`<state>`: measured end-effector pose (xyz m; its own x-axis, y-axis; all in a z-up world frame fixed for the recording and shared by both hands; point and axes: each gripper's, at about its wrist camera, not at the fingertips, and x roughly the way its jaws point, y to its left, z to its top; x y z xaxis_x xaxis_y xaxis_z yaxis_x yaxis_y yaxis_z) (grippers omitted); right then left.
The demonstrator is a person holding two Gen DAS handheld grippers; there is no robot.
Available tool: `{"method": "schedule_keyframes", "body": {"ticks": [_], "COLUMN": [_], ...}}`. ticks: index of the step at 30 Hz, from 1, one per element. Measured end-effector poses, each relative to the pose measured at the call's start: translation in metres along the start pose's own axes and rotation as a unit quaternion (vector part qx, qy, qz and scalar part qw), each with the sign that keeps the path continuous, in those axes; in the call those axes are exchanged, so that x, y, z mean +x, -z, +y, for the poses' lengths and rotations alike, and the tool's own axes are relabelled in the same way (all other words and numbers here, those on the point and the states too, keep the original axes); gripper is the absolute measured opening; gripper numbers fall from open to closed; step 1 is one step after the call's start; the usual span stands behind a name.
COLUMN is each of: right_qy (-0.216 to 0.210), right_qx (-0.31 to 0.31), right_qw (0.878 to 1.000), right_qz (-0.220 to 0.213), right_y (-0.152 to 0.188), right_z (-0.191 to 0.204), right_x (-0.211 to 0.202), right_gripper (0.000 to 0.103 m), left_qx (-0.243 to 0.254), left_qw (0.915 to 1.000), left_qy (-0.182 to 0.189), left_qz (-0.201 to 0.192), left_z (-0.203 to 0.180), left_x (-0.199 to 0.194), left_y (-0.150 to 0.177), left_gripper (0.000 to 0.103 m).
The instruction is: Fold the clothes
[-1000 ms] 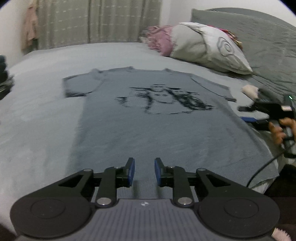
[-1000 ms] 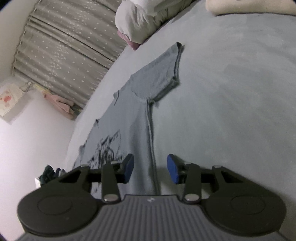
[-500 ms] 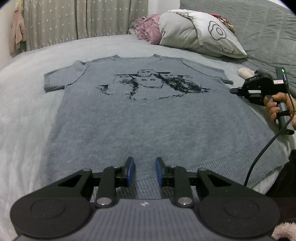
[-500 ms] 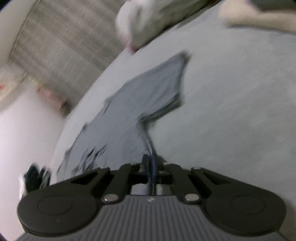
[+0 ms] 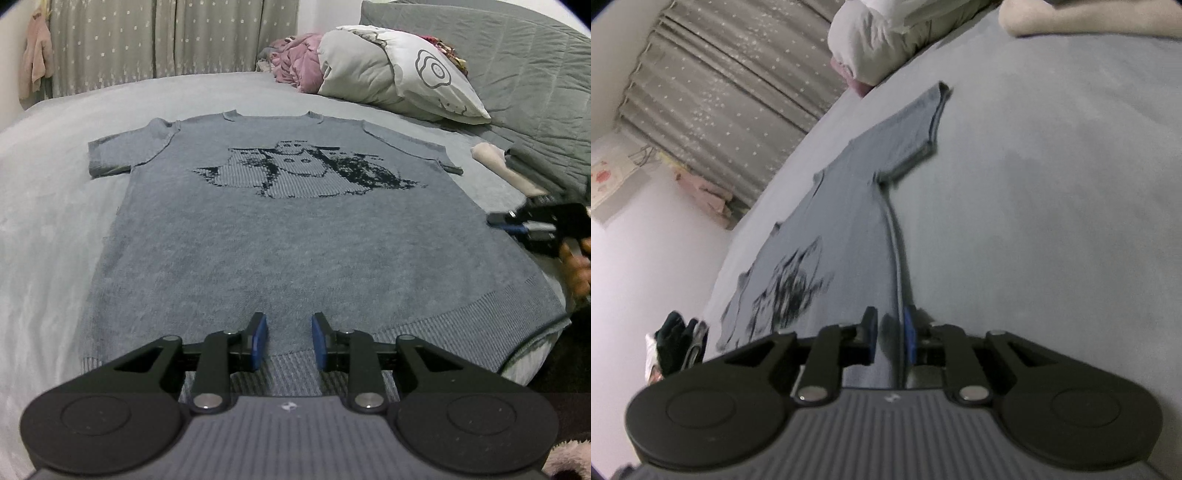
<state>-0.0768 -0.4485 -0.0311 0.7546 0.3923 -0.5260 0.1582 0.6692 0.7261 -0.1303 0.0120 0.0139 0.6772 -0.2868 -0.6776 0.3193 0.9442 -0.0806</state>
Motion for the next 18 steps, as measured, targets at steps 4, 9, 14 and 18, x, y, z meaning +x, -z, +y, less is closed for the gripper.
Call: {"method": "schedule_keyframes", "body": {"ticks": [4, 9, 14, 18], "right_qy": [0.000, 0.060, 0.089, 0.092], "right_qx": [-0.013, -0.057, -0.059, -0.098], "right_qw": [1.000, 0.997, 0.994, 0.990], "right_qz": [0.006, -0.004, -0.025, -0.045], "right_y": [0.022, 0.034, 0.042, 0.048], "right_z": [0.004, 0.018, 0.028, 0.051], "right_x": [-0.016, -0.025, -0.041, -0.047], "right_gripper": [0.013, 0.000, 0.011, 0.026], "left_qx": [0.002, 0.011, -0.018, -0.069], "left_qw": [1.0000, 0.9999, 0.9998, 0.9975], "left_qy": [0.004, 0.006, 0.006, 0.012], "left_qz": [-0.003, -0.006, -0.003, -0.002], "left_z": [0.001, 0.003, 0.020, 0.034], "left_x": [-0.002, -0.007, -0.020, -0.018], "left_y": [0.004, 0.008, 0.004, -0.008], "left_gripper": [0.031, 0.033, 0.037, 0.038]}}
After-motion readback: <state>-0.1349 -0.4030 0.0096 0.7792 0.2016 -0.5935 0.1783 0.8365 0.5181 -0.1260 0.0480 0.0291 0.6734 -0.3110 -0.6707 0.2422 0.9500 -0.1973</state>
